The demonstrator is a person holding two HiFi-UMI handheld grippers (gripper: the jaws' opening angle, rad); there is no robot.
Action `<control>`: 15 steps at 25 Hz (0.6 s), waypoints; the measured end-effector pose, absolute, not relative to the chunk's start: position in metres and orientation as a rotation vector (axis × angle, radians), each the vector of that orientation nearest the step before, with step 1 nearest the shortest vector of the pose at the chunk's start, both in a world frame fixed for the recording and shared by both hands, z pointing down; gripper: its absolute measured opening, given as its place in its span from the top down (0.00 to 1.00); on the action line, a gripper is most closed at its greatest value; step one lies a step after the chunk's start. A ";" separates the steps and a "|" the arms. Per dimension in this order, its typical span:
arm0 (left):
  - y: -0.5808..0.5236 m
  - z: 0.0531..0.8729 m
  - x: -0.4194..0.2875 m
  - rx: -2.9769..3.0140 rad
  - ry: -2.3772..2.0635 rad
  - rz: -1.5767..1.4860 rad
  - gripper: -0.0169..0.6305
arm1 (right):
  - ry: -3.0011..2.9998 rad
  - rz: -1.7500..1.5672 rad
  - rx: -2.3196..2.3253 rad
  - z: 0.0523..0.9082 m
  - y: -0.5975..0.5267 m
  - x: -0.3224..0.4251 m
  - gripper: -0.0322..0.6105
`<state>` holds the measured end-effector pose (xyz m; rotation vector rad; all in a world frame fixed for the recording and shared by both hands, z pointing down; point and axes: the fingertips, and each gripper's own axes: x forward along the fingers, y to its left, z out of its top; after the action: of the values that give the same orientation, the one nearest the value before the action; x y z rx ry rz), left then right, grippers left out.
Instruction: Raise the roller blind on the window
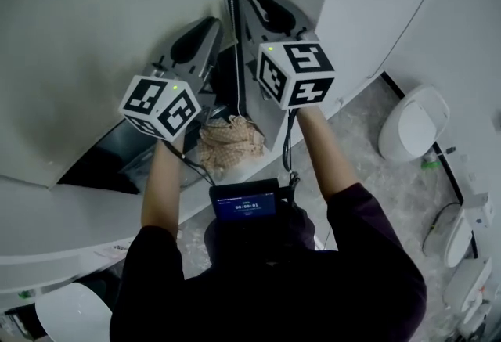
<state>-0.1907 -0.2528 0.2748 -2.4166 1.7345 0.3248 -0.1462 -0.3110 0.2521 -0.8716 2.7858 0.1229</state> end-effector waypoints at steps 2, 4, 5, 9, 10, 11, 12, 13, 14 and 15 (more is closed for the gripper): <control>-0.250 0.271 -0.190 -2.389 1.728 0.294 0.95 | 2.779 0.136 -0.928 0.247 -0.316 -0.150 0.76; -0.247 0.266 -0.187 -2.363 1.717 0.264 0.95 | 2.785 0.172 -1.007 0.244 -0.324 -0.154 0.76; -0.245 0.264 -0.186 -2.355 1.714 0.260 0.95 | 2.789 0.177 -1.046 0.243 -0.329 -0.156 0.76; -0.240 0.255 -0.189 -2.332 1.721 0.275 0.95 | 2.749 0.189 -1.214 0.235 -0.347 -0.158 0.76; -0.239 0.254 -0.189 -2.328 1.723 0.276 0.95 | 2.730 0.190 -1.246 0.233 -0.350 -0.156 0.76; -0.239 0.254 -0.190 -2.325 1.726 0.275 0.95 | 2.709 0.187 -1.271 0.232 -0.352 -0.154 0.76; -0.238 0.253 -0.191 -2.320 1.730 0.274 0.95 | 2.688 0.183 -1.293 0.230 -0.354 -0.151 0.76; -0.237 0.252 -0.191 -2.316 1.733 0.275 0.95 | 2.667 0.182 -1.313 0.228 -0.354 -0.147 0.76; -0.237 0.251 -0.192 -2.311 1.736 0.276 0.95 | 2.646 0.182 -1.329 0.226 -0.353 -0.142 0.76; -0.236 0.250 -0.192 -2.309 1.736 0.277 0.95 | 2.631 0.176 -1.336 0.225 -0.351 -0.137 0.76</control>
<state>-0.1915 -0.2360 0.2499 -2.3088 1.7359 0.2769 -0.1367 -0.3509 0.2248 -1.3365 2.6305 0.1760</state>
